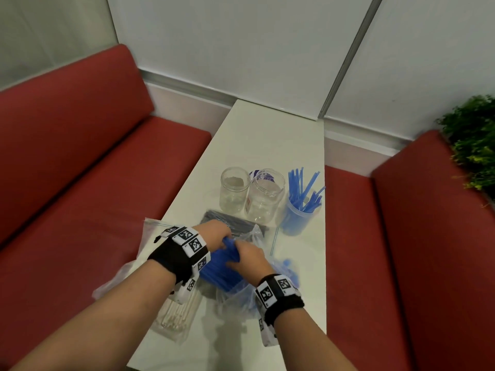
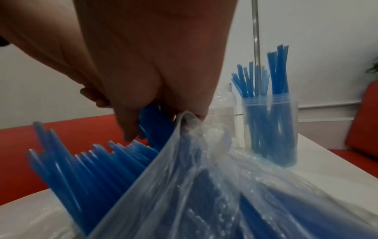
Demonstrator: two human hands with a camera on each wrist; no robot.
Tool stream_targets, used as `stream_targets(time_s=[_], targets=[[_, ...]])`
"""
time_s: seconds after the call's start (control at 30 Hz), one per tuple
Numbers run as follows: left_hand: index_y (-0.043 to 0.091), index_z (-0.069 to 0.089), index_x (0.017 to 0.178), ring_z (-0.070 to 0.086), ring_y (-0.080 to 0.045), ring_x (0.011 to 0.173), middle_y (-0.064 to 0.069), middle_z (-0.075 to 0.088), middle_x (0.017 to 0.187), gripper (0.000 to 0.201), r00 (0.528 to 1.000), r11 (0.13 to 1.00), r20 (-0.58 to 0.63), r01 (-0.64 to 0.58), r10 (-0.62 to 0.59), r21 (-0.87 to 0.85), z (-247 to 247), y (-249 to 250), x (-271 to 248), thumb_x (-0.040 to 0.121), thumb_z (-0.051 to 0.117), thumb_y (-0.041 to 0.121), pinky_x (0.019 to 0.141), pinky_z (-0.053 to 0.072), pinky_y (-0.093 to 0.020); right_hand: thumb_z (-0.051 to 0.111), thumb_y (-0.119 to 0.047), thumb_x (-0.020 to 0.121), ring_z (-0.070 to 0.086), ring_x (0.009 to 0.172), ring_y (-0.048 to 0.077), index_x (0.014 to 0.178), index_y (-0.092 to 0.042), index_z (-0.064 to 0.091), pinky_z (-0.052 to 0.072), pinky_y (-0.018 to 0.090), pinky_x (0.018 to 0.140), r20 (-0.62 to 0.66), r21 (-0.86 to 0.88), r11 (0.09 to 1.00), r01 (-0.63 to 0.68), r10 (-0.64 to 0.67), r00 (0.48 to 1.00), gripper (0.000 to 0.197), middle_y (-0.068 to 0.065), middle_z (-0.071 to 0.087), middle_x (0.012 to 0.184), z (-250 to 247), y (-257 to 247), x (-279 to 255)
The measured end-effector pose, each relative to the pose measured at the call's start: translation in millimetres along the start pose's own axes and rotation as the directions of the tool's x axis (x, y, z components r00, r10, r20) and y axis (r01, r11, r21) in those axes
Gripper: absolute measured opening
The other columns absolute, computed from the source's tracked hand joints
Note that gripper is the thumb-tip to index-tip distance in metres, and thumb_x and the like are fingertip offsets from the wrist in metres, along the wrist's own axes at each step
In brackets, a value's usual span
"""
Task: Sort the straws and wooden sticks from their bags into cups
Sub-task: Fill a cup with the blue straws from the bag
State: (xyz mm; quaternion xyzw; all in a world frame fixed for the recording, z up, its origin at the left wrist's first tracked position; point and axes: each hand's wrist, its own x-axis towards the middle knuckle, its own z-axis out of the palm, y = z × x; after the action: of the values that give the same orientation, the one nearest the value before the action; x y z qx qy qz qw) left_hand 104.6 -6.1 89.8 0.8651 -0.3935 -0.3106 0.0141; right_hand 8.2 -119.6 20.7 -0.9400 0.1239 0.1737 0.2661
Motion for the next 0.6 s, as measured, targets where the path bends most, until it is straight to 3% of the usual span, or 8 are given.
stream_targets(time_s=[0.07,0.13,0.2,0.3,0.4,0.47,0.53,0.6], targets=[[0.013,0.06,0.127,0.056,-0.022,0.119,-0.006,0.062,0.127,0.035,0.998,0.999,-0.064,-0.016,0.013,-0.051,-5,-6,-7,0.092,0.063,0.013,0.097,0.043,-0.028,0.059,-0.029,0.102,0.062,0.111,0.032,0.112,-0.016,0.058,0.039,0.037,0.098,-0.033,0.025,1.0,0.0,0.001,0.999,0.016,0.011,0.069,0.117,0,-1,-2],[0.017,0.051,0.138,0.057,-0.02,0.117,-0.004,0.06,0.129,0.056,0.99,0.984,-0.138,-0.032,0.008,-0.174,-8,-14,-14,0.085,0.07,0.01,0.094,0.045,-0.025,0.055,-0.027,0.104,0.062,0.108,0.031,0.111,-0.017,0.058,0.038,0.037,0.095,-0.027,0.109,0.994,0.032,-0.029,0.999,0.013,0.012,0.069,0.114,-5,-5,-5],[0.02,0.041,0.146,0.062,-0.021,0.108,-0.007,0.061,0.127,0.074,0.986,0.946,-0.167,-0.034,-0.022,-0.323,-9,-24,-22,0.08,0.072,0.005,0.089,0.052,-0.028,0.054,-0.024,0.105,0.062,0.1,0.028,0.112,-0.015,0.056,0.045,0.037,0.089,-0.034,0.249,0.965,0.079,-0.073,0.997,0.012,0.011,0.067,0.107,-12,-11,-8],[0.022,0.039,0.144,0.068,-0.023,0.092,-0.008,0.063,0.116,0.075,0.984,0.833,-0.172,-0.054,-0.05,-0.55,-8,-39,-28,0.079,0.066,-0.005,0.084,0.058,-0.037,0.052,-0.025,0.107,0.061,0.09,0.023,0.11,-0.019,0.052,0.047,0.036,0.082,-0.107,0.358,0.919,0.166,-0.136,0.985,0.007,0.004,0.063,0.097,-25,-22,-17],[0.009,0.043,0.141,0.066,-0.022,0.075,-0.015,0.067,0.1,0.059,0.936,0.538,-0.292,-0.146,-0.198,-0.83,-6,-42,-26,0.087,0.058,-0.009,0.073,0.057,-0.03,0.051,-0.024,0.108,0.061,0.084,0.019,0.113,-0.019,0.053,0.052,0.042,0.085,-0.238,0.501,0.832,0.237,-0.13,0.962,0.007,0.003,0.063,0.09,-46,-35,-27],[-0.005,0.051,0.131,0.067,-0.023,0.074,-0.02,0.068,0.093,0.037,0.906,0.28,-0.304,-0.222,-0.293,-0.934,-4,-36,-24,0.094,0.054,-0.003,0.07,0.059,-0.027,0.05,-0.024,0.108,0.06,0.08,0.013,0.109,-0.02,0.054,0.054,0.037,0.083,-0.32,0.579,0.766,0.28,-0.102,0.942,0.005,0.001,0.061,0.087,-66,-44,-33],[-0.01,0.056,0.123,0.069,-0.027,0.079,-0.022,0.068,0.094,0.028,0.926,0.04,-0.248,-0.247,-0.284,-0.968,-1,-27,-20,0.099,0.05,0.002,0.075,0.06,-0.031,0.05,-0.021,0.108,0.059,0.074,0.007,0.105,-0.018,0.055,0.053,0.026,0.078,-0.4,0.645,0.682,0.345,-0.083,0.913,0.007,0.0,0.06,0.082,-90,-52,-40],[-0.009,0.057,0.121,0.069,-0.031,0.086,-0.023,0.07,0.097,0.028,0.954,-0.063,-0.186,-0.206,-0.234,-0.976,3,-17,-15,0.101,0.047,0.007,0.086,0.058,-0.038,0.049,-0.017,0.109,0.059,0.073,0.007,0.105,-0.013,0.055,0.052,0.023,0.077,-0.481,0.686,0.588,0.429,-0.077,0.873,0.008,0.001,0.059,0.079,-115,-61,-50]])
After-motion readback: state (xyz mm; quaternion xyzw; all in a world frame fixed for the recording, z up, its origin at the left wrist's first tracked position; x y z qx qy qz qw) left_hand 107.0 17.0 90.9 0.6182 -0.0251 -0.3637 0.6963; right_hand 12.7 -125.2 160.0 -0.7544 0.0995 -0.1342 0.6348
